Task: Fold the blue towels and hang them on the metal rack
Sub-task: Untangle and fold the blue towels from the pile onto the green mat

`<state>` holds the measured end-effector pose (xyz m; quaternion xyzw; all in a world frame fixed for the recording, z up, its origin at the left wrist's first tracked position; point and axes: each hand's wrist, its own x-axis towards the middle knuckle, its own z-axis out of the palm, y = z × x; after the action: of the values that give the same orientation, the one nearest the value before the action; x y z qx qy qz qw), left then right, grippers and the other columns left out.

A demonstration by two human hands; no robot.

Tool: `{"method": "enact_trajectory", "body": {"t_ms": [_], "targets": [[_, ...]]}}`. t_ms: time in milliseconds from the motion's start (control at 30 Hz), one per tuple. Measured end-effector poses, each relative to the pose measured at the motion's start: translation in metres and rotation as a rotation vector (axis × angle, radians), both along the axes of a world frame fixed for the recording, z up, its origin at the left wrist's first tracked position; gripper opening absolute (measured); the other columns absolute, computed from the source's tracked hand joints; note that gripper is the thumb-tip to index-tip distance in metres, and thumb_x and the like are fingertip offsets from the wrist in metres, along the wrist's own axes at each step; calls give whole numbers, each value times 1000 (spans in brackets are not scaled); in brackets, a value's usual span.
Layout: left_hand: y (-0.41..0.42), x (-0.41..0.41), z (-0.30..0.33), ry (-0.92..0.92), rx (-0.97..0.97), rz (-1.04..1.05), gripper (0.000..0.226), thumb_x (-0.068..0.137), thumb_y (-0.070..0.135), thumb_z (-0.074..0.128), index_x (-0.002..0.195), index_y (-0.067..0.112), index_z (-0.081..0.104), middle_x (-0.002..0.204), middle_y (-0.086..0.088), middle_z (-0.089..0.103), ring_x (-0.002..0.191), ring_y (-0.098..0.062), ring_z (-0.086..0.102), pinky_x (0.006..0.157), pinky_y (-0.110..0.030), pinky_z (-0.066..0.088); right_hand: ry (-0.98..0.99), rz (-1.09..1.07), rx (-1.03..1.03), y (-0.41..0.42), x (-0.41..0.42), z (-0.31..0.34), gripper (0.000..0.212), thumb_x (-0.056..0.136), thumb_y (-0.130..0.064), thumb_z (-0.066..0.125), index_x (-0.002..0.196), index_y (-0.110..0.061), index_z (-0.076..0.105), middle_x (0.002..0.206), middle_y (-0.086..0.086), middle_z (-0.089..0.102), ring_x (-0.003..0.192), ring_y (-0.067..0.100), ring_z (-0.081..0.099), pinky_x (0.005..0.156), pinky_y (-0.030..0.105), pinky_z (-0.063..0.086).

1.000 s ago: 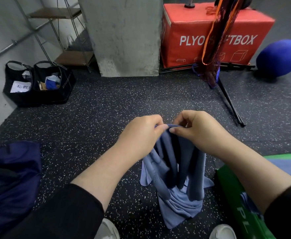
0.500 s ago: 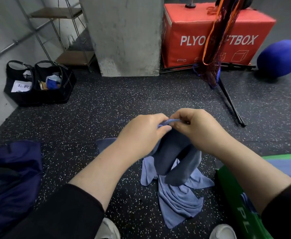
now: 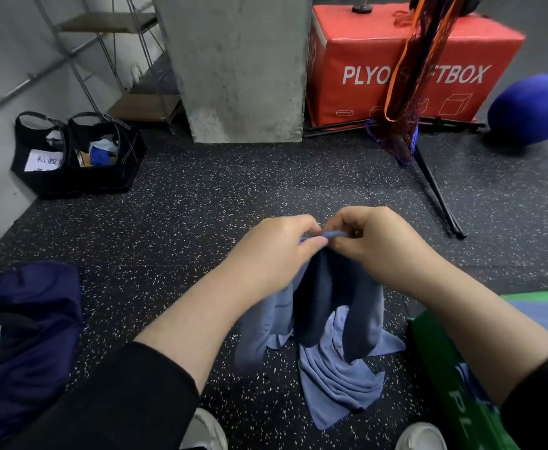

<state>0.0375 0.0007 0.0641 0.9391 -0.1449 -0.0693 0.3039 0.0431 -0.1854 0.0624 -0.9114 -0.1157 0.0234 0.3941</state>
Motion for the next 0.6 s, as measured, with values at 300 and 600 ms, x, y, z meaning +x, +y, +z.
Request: {"method": "enact_trajectory", "body": {"t_ms": [300,600], "targets": [[27,16,-6,-83,147,326,21,101,45,54,92,27,62,74,8,56,84,-26,56,70,-34,40,71,-72,-35,-15,3,3,22,84,-30,79,70,-21,65,59,-3,57,48,2,40,49,22,31],[38,20,-5,-153,138,419,23,102,41,53,87,25,56,82,0,63,86,-33,59,74,-40,49,142,-103,17,-29,1,19,43,82,-39,80,61,-13,55,48,-10,40,43,7,31,42,19,22]]}}
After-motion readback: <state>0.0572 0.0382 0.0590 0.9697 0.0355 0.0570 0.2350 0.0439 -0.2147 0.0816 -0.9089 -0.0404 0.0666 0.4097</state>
